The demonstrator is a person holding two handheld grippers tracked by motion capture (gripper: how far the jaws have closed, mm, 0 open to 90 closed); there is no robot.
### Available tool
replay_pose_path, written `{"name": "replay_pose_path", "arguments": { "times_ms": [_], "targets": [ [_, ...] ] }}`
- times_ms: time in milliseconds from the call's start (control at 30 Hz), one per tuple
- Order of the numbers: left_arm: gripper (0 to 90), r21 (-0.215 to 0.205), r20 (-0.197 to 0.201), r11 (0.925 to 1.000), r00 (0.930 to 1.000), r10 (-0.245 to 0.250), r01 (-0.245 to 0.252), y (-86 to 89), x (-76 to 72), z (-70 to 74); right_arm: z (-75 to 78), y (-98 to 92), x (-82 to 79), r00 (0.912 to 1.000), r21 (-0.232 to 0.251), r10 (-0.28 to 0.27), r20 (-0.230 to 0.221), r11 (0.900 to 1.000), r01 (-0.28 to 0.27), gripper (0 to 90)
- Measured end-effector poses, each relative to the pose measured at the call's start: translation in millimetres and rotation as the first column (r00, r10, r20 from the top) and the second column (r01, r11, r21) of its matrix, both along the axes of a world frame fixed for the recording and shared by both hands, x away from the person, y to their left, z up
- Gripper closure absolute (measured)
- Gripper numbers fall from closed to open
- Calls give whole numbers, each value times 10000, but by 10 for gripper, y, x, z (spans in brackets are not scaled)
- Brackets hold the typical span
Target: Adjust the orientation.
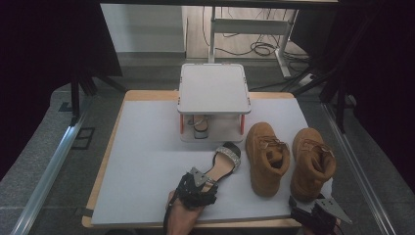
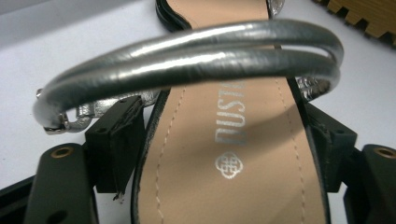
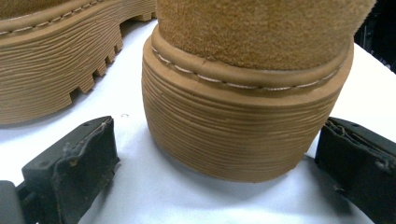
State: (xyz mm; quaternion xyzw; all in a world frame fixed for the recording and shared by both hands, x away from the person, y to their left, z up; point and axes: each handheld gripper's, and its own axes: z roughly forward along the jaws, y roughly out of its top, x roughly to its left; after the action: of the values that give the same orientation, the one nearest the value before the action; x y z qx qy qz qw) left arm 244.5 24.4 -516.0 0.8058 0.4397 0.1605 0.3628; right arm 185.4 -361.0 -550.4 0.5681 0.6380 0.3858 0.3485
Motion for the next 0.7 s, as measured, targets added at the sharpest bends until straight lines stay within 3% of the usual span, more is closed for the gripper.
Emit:
{"name": "replay_pose_path", "arguments": {
  "times_ms": [67,300,567,700],
  "targets": [
    [273,34,68,10000,10000,22,-22,13,-26,6,0,0,0,10000,0,1,-2,10000,-1,0],
    [275,-243,-286,9997,9996,7,-14,103,-91,-44,0,-1,0,10000,-17,3,14,10000,-3,0],
    [280,-195,-320,9997,9994,-160,154,30,22,-26,0,0,0,10000,-2,1,-3,10000,-1,0],
    [307,-363,-338,9991,9992,-216,204,9,43,-34,-1,-1,0,10000,-10,3,10,10000,-3,0]
  ]
}}
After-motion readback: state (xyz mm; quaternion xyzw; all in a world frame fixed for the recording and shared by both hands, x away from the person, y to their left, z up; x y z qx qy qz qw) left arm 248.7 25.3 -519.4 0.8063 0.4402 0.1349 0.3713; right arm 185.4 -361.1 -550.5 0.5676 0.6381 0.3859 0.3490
